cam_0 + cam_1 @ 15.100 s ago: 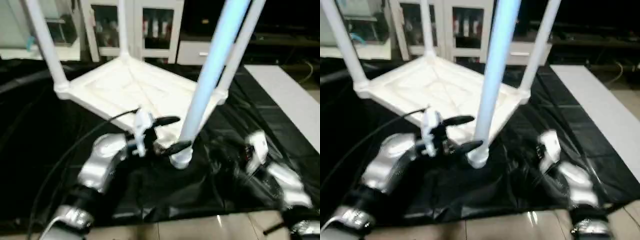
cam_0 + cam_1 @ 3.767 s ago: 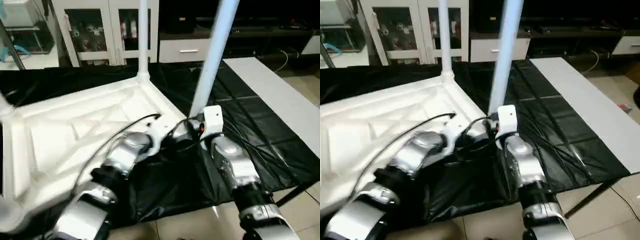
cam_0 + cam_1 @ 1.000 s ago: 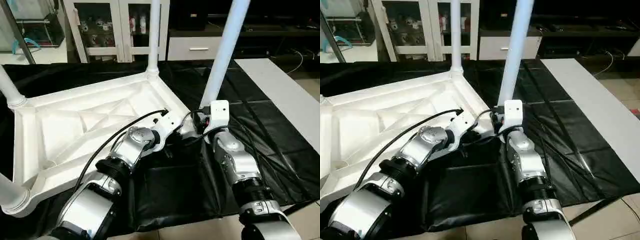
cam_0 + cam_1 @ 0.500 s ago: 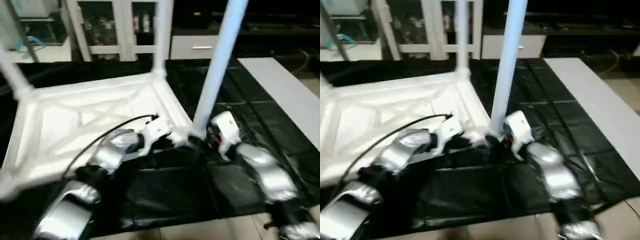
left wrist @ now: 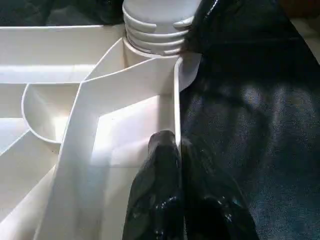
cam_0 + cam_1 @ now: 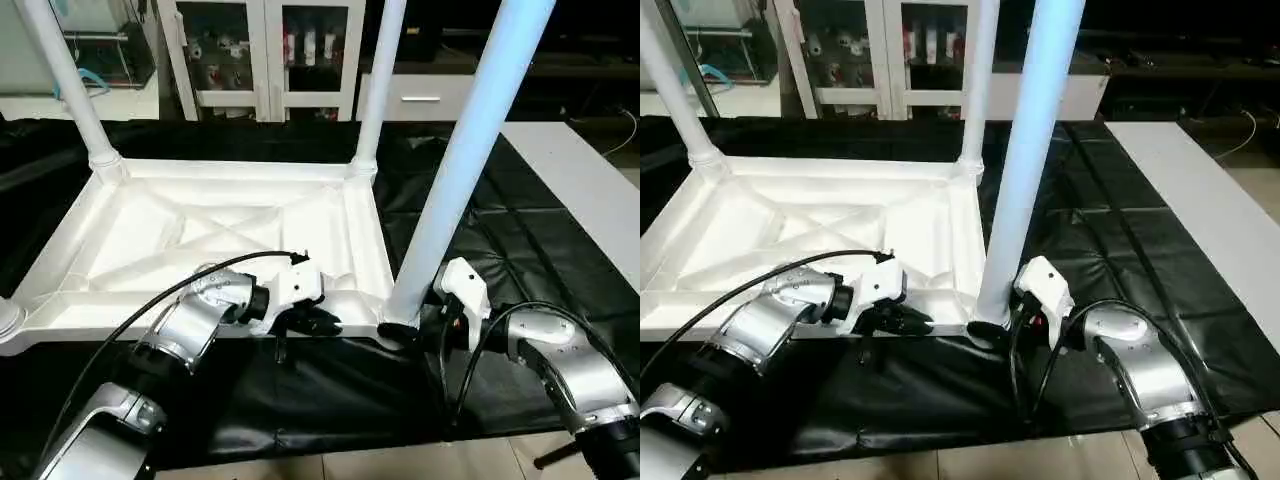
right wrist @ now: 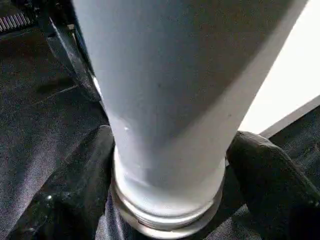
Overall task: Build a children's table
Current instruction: Rotate leg to tighten
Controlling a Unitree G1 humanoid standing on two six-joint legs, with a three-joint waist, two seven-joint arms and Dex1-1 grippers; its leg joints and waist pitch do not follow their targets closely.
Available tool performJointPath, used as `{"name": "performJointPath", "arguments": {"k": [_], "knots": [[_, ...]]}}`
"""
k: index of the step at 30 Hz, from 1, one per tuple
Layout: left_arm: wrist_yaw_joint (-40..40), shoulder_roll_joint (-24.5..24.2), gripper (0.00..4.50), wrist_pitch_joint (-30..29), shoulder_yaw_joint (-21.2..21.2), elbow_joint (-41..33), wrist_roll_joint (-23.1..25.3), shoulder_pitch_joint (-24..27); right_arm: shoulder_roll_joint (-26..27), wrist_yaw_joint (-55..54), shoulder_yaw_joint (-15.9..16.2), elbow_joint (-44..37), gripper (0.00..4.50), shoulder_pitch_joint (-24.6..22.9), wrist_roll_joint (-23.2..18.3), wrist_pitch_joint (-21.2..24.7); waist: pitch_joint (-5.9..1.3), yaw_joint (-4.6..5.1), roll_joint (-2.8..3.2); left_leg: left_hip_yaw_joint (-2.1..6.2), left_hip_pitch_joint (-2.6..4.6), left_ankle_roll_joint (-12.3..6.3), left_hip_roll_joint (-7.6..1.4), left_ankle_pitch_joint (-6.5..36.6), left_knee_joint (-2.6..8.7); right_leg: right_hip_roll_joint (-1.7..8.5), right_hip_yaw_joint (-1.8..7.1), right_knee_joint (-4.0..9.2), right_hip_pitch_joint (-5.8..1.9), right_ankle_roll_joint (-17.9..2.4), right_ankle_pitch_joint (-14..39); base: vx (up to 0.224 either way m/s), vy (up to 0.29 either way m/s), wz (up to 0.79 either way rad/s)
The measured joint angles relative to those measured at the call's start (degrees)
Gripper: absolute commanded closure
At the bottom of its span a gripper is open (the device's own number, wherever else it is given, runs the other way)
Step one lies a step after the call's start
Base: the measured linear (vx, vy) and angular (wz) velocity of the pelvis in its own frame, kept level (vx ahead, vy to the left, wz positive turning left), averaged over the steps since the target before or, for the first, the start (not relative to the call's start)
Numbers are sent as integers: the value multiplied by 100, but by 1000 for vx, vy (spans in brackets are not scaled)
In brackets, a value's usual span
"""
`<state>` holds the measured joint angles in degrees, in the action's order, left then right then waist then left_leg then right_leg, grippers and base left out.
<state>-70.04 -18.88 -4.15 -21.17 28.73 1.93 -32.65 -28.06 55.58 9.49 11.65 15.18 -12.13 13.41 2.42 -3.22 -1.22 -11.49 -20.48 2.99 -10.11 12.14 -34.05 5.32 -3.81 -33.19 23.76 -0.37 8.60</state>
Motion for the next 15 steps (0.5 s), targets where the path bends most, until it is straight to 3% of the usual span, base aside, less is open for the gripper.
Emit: {"name": "performJointPath", "arguments": {"k": [7,15], "knots": [[-46,-94,450,-117,3,-156,-24,62,5,220,0,44,168,0,-171,30,1,-4,-2,0,-3,-1,-1,-1,-1,0,-1,-1,1,0,0,0,0,0],[-84,-127,450,-184,1,-213,-53,83,20,265,-1,46,180,0,-190,53,3,-2,-4,0,-3,-1,-1,-1,-2,0,-1,-2,2,0,0,0,0,0]]}}
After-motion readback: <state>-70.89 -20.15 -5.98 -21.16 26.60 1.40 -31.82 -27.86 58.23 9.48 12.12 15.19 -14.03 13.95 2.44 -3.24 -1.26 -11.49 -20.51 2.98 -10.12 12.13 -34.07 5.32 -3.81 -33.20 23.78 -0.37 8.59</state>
